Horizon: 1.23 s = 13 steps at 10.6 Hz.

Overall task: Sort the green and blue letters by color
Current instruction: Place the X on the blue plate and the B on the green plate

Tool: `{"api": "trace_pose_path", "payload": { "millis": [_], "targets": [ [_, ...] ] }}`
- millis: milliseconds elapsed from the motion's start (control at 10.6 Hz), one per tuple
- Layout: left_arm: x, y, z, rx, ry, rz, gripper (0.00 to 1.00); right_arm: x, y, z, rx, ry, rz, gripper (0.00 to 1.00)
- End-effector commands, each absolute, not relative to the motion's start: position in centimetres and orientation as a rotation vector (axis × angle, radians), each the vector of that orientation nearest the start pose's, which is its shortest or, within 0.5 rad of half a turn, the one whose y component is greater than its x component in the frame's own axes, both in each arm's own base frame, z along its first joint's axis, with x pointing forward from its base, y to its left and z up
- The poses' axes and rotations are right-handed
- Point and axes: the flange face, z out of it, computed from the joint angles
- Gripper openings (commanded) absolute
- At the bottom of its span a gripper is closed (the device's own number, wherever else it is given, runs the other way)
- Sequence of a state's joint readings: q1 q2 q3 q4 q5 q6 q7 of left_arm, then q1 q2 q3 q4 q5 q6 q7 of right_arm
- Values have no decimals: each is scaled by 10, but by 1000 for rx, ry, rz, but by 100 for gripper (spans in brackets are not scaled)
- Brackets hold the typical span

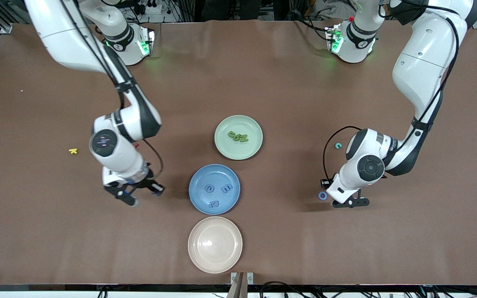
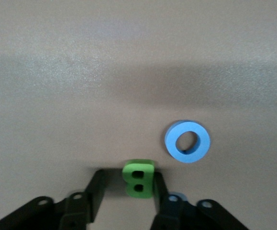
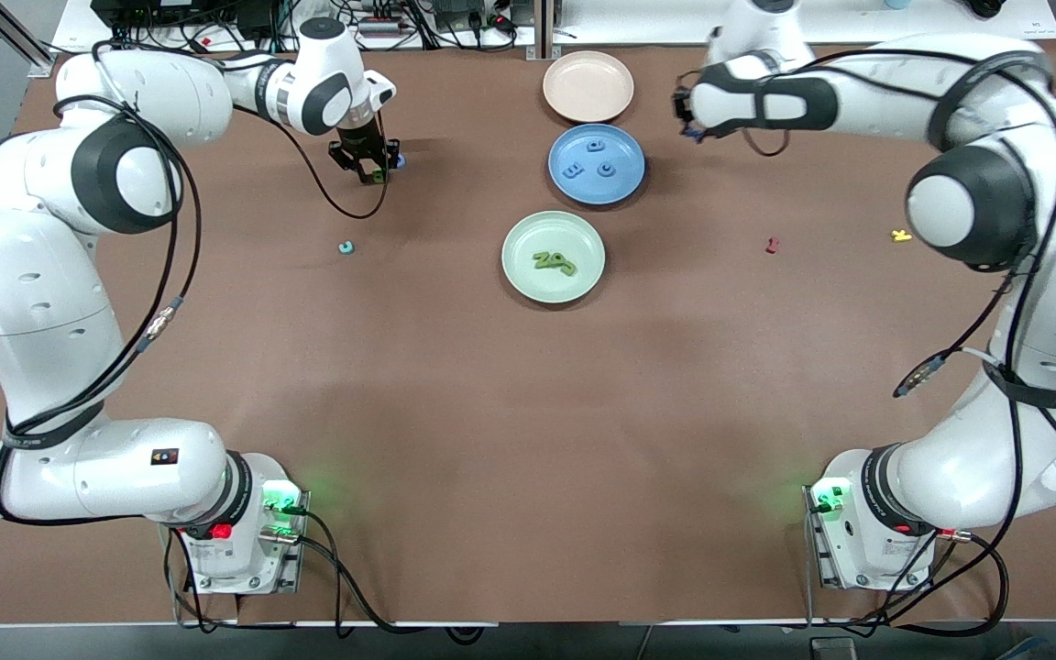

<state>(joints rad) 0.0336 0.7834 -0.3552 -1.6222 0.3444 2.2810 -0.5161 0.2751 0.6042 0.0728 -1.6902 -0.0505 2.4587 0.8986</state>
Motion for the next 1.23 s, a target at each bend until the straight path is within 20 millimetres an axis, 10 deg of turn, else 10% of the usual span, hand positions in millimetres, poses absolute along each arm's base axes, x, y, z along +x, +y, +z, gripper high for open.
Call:
{"api": "trace_pose_path", "payload": {
  "millis": [0, 377, 566, 1131],
  "targets": [
    [660, -179, 172, -3086, -72, 71, 17, 658, 309, 255, -2896, 835, -199, 20],
    [660, -190, 187, -3088, -81, 41, 0, 652, 360, 257, -2870, 794, -238, 30],
    [652, -215, 194, -3095, -134, 39, 0, 649, 369, 262, -2847, 818, -233, 100],
    [611, -309, 230, -3113, -129, 60, 0, 674, 277, 267, -2982, 831, -101, 100]
  ]
}}
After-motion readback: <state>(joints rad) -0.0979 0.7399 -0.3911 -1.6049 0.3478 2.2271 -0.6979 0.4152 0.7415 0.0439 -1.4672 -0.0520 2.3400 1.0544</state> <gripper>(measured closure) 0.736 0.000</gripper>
